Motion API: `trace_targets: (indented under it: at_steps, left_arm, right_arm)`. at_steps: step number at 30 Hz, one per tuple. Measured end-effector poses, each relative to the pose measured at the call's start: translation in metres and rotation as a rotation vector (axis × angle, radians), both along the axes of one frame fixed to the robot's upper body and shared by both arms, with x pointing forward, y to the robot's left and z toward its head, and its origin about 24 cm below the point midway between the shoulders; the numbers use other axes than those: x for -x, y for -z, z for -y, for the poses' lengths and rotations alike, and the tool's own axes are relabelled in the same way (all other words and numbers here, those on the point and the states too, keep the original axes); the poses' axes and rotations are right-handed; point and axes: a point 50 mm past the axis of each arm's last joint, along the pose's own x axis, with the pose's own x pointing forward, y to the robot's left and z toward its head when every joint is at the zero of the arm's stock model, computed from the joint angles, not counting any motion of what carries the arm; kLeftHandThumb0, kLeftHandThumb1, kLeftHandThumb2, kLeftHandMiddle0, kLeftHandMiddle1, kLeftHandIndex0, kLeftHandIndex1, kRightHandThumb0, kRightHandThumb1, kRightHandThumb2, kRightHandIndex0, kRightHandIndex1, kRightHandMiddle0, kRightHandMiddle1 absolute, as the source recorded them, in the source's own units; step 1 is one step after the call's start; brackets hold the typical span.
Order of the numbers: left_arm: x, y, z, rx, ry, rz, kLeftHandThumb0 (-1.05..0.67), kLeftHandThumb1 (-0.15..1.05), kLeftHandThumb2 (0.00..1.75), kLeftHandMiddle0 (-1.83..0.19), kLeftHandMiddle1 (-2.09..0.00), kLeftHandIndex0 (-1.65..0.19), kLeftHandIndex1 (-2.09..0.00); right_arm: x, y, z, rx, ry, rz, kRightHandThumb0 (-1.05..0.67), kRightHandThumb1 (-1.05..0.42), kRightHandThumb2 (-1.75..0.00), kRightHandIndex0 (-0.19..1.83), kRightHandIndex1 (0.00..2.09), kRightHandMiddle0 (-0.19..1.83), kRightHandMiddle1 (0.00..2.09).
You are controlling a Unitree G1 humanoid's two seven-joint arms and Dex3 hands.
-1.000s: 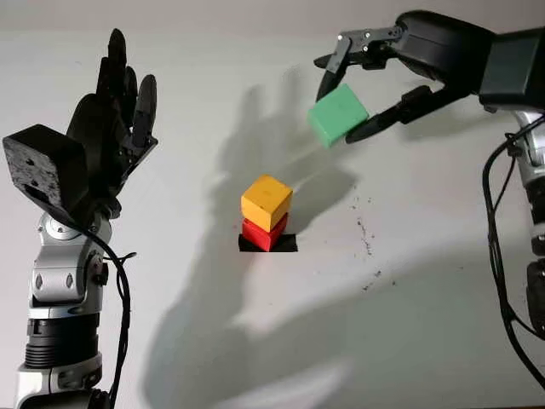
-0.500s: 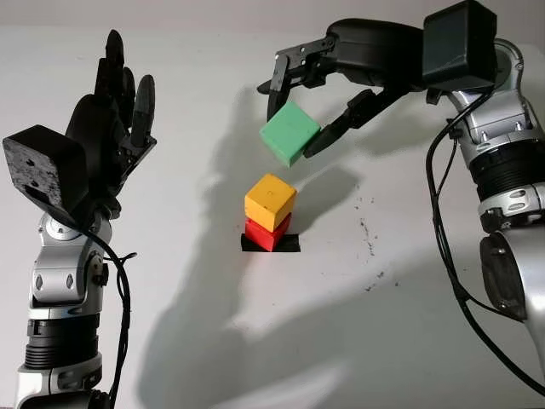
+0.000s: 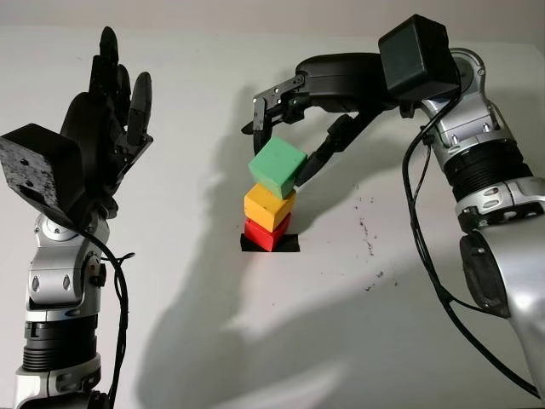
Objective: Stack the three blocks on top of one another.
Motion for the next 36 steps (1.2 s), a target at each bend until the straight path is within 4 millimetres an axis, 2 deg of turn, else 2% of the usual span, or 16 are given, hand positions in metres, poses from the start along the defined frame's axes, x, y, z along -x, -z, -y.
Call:
trace_targets:
  at_steps: [36]
  left_arm:
    - [-0.001, 0.001, 0.001, -0.015, -0.005, 0.003, -0.75, 1.05, 0.59, 0.19, 0.00, 0.19, 0.00]
  right_arm:
    - [-0.003, 0.013, -0.007, -0.023, -0.011, -0.073, -0.59, -0.90, -0.05, 0.32, 0.05, 0.47, 1.60]
